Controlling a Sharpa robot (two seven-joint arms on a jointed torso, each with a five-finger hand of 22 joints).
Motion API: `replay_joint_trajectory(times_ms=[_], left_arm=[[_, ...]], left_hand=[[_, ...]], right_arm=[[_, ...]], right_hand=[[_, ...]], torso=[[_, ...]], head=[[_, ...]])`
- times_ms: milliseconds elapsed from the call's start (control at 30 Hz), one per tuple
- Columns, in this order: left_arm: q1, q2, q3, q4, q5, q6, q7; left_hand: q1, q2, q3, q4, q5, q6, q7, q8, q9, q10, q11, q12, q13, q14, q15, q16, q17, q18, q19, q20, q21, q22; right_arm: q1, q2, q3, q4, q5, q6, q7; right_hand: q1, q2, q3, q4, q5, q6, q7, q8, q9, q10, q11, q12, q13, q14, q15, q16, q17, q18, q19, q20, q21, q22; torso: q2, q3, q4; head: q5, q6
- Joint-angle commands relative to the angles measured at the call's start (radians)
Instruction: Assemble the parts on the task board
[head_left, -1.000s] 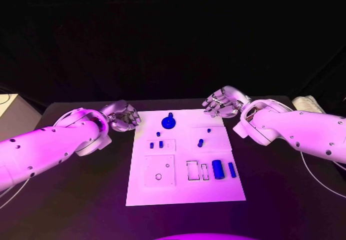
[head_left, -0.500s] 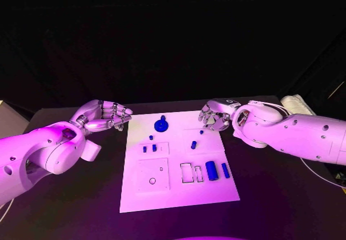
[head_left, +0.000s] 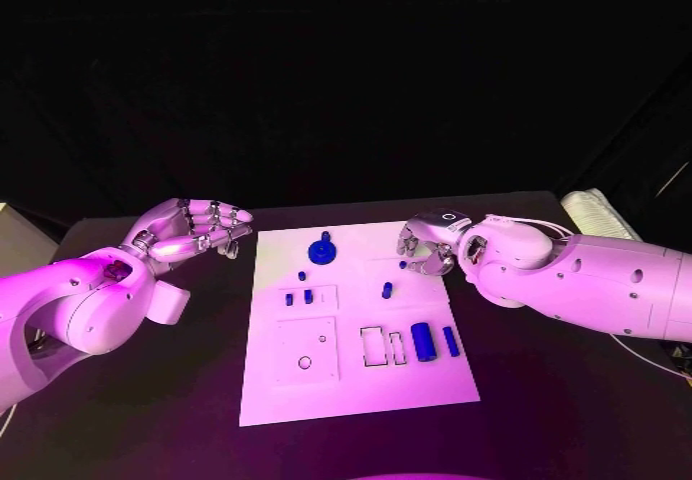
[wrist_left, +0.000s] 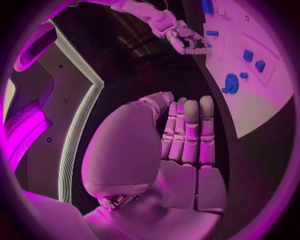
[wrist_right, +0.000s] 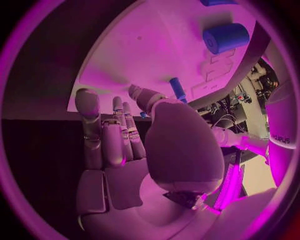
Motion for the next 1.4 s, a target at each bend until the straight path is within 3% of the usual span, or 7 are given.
replay_joint_trajectory(times_ms=[33, 367, 533, 900, 1033, 1233, 1400], left_arm=[[0.0, -0.001, 0.001, 0.0, 0.032, 0.025, 0.029], [0.0, -0.002, 0.001, -0.004, 0.032, 0.026, 0.023], [0.0, -0.002, 0.001, -0.006, 0.031, 0.027, 0.018], [0.0, -0.003, 0.001, -0.005, 0.03, 0.032, 0.009], [0.0, -0.004, 0.001, -0.004, 0.03, 0.032, 0.008], [0.0, -0.005, 0.001, -0.005, 0.029, 0.033, 0.006], [0.0, -0.004, 0.001, -0.006, 0.029, 0.034, 0.004]], left_hand=[[0.006, 0.009, -0.001, -0.008, 0.006, -0.004, -0.001, 0.004, 0.001, 0.003, -0.004, 0.004, 0.001, -0.001, -0.004, -0.002, 0.002, 0.007, 0.004, -0.001, -0.003, -0.001], [0.008, 0.01, 0.0, -0.01, 0.006, -0.004, -0.001, 0.005, 0.002, 0.002, -0.004, 0.006, 0.002, -0.001, -0.004, -0.002, 0.002, 0.007, 0.005, -0.002, -0.003, -0.001], [0.009, 0.01, 0.0, -0.011, 0.006, -0.005, -0.001, 0.005, 0.003, 0.002, -0.004, 0.007, 0.002, -0.001, -0.004, -0.002, 0.002, 0.007, 0.005, -0.002, -0.003, -0.001], [0.011, 0.011, 0.002, -0.013, 0.006, -0.009, 0.003, 0.003, 0.003, 0.0, -0.002, 0.008, 0.002, 0.0, -0.004, -0.003, 0.003, 0.007, 0.007, -0.003, -0.002, -0.001], [0.011, 0.012, 0.002, -0.015, 0.006, -0.011, 0.004, 0.003, 0.003, 0.0, -0.002, 0.009, 0.002, 0.001, -0.004, -0.003, 0.003, 0.007, 0.008, -0.003, -0.002, -0.001], [0.011, 0.012, 0.002, -0.015, 0.006, -0.012, 0.005, 0.002, 0.004, -0.001, -0.001, 0.009, 0.002, 0.001, -0.004, -0.003, 0.003, 0.007, 0.009, -0.003, -0.002, -0.001], [0.011, 0.012, 0.003, -0.016, 0.006, -0.015, 0.007, 0.001, 0.004, -0.004, 0.001, 0.009, 0.001, 0.002, -0.003, -0.004, 0.004, 0.007, 0.01, -0.003, -0.001, -0.001]], right_arm=[[-0.003, 0.002, 0.0, 0.008, -0.05, 0.022, -0.013], [-0.011, 0.012, 0.0, 0.013, -0.047, 0.016, -0.007], [-0.015, 0.018, 0.0, 0.009, -0.046, 0.025, -0.008], [-0.029, 0.032, -0.001, -0.004, -0.067, 0.068, -0.029], [-0.033, 0.036, -0.001, -0.004, -0.094, 0.069, -0.048], [-0.037, 0.041, -0.002, -0.004, -0.128, 0.055, -0.071], [-0.039, 0.043, -0.002, 0.0, -0.137, 0.012, -0.075]], right_hand=[[-0.003, 0.001, -0.003, -0.001, -0.002, -0.001, 0.0, -0.002, 0.003, 0.001, -0.001, 0.002, 0.002, 0.059, 0.006, 0.013, 0.011, -0.018, 0.01, -0.002, 0.013, 0.016], [0.002, 0.022, 0.024, -0.004, -0.002, 0.028, -0.022, 0.015, 0.017, 0.028, -0.015, 0.003, 0.003, 0.059, -0.003, 0.04, 0.03, -0.023, 0.015, -0.006, 0.057, 0.071], [0.005, 0.042, 0.047, -0.007, -0.002, 0.045, -0.027, 0.027, 0.027, 0.049, -0.02, 0.004, 0.003, 0.059, -0.007, 0.049, 0.035, -0.025, 0.014, -0.011, 0.075, 0.094], [0.01, 0.061, 0.08, -0.02, -0.003, 0.065, -0.027, 0.044, 0.044, 0.077, -0.026, 0.004, 0.003, 0.059, -0.012, 0.061, 0.044, -0.03, 0.017, -0.016, 0.112, 0.142], [0.023, 0.07, 0.094, -0.041, -0.003, 0.068, -0.025, 0.05, 0.052, 0.088, -0.027, 0.002, 0.003, 0.058, -0.014, 0.066, 0.046, -0.033, 0.019, -0.018, 0.132, 0.167], [0.031, 0.075, 0.103, -0.059, -0.003, 0.067, -0.022, 0.053, 0.058, 0.093, -0.027, 0.001, 0.002, 0.057, -0.014, 0.068, 0.046, -0.034, 0.017, -0.02, 0.144, 0.182], [0.032, 0.088, 0.114, -0.071, -0.003, 0.077, -0.022, 0.062, 0.069, 0.11, -0.029, 0.003, 0.004, 0.057, -0.017, 0.073, 0.049, -0.037, 0.017, -0.021, 0.166, 0.209]], torso=[[0.0, -0.0004, -0.0023], [0.0, 0.0011, -0.0008], [0.0, -0.0003, -0.0006], [-0.001, -0.0012, -0.0014], [-0.001, -0.0006, -0.0011], [-0.002, -0.0009, -0.0021], [-0.002, -0.0007, -0.0033]], head=[[0.002, -0.005], [0.002, -0.008], [0.001, -0.009], [0.004, -0.016], [0.004, -0.018], [0.003, -0.018], [0.002, -0.018]])
